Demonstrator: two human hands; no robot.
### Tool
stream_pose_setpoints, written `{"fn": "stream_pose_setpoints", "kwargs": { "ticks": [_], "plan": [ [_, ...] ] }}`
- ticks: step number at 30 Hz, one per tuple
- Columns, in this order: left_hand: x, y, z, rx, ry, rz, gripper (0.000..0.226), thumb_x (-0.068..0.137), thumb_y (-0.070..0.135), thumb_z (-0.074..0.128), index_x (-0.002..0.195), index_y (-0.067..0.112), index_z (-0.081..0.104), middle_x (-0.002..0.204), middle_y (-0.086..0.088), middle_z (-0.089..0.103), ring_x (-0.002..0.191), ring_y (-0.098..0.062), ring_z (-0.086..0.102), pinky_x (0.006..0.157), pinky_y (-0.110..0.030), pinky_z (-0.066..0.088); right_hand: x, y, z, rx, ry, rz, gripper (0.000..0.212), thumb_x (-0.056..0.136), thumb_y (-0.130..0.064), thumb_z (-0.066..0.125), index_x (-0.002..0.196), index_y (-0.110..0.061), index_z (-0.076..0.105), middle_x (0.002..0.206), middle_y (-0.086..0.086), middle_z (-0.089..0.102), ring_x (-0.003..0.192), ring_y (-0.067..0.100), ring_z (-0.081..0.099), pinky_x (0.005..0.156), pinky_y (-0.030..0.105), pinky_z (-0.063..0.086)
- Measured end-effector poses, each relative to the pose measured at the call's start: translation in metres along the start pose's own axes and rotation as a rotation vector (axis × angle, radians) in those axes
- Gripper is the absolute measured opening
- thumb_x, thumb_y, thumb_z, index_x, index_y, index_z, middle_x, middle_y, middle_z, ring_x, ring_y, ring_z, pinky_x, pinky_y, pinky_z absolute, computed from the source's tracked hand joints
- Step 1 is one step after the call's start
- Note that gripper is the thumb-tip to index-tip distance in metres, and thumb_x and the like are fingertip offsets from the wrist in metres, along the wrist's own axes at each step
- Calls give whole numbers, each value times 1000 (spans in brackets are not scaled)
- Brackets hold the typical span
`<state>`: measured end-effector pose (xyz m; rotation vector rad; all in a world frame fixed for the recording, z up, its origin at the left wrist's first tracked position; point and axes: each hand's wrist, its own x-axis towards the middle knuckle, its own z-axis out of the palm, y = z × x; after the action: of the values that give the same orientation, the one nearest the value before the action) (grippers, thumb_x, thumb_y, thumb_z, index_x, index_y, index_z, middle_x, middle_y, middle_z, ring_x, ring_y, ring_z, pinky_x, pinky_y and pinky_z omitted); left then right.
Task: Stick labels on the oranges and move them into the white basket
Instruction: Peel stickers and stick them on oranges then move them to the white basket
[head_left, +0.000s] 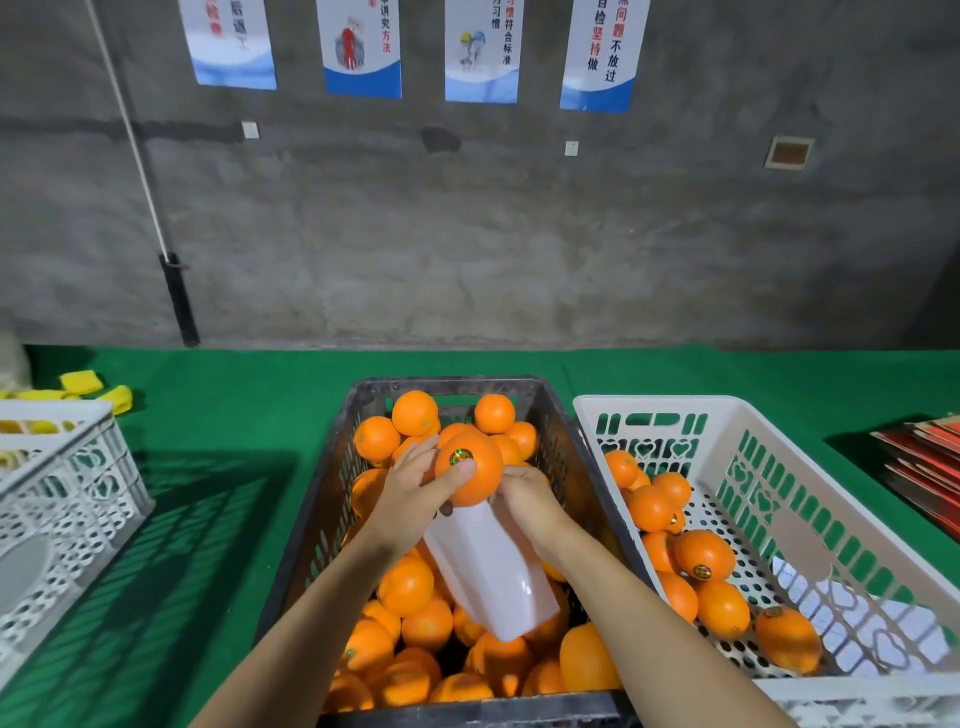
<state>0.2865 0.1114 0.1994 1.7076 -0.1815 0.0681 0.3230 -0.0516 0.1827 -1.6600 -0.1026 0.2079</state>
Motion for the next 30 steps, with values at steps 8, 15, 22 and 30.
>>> {"fn": "stream_pose_setpoints", "kwargs": {
  "ticks": [8, 15, 22, 30],
  "plan": [
    [-2, -9, 2, -104, 54, -42, 47, 83, 71, 50, 124, 48, 51, 129, 13, 61, 117, -7, 61, 97, -34, 50, -2, -5, 4, 144, -98, 3, 10, 85, -5, 55, 81, -6, 64, 85, 12, 66, 84, 25, 63, 81, 37, 53],
    [-2, -15, -3, 9, 147, -101, 88, 73, 91, 45, 141, 34, 48, 131, 10, 62, 115, -11, 63, 101, -43, 51, -1, 4, 12, -33, -196, -88, 43, 82, -14, 68, 123, -26, 64, 112, -4, 71, 105, 16, 68, 90, 33, 56],
    [0, -18, 0, 172, 77, -239, 91, 69, 96, 42, 133, 33, 59, 125, 11, 65, 114, -12, 61, 105, -45, 46, -5, 6, 14, -164, -155, -126, 67, 68, -53, 87, 123, -57, 49, 114, -31, 65, 104, -5, 65, 81, 21, 57],
    [-1, -15, -2, 302, 389, -246, 70, 84, 77, 51, 56, 23, 17, 42, 7, 20, 47, -11, 20, 56, -35, 18, 5, -8, -7, 493, 493, -94, 48, 91, -64, 55, 122, -29, 62, 109, -3, 74, 93, 17, 73, 74, 33, 57]
  ]
}}
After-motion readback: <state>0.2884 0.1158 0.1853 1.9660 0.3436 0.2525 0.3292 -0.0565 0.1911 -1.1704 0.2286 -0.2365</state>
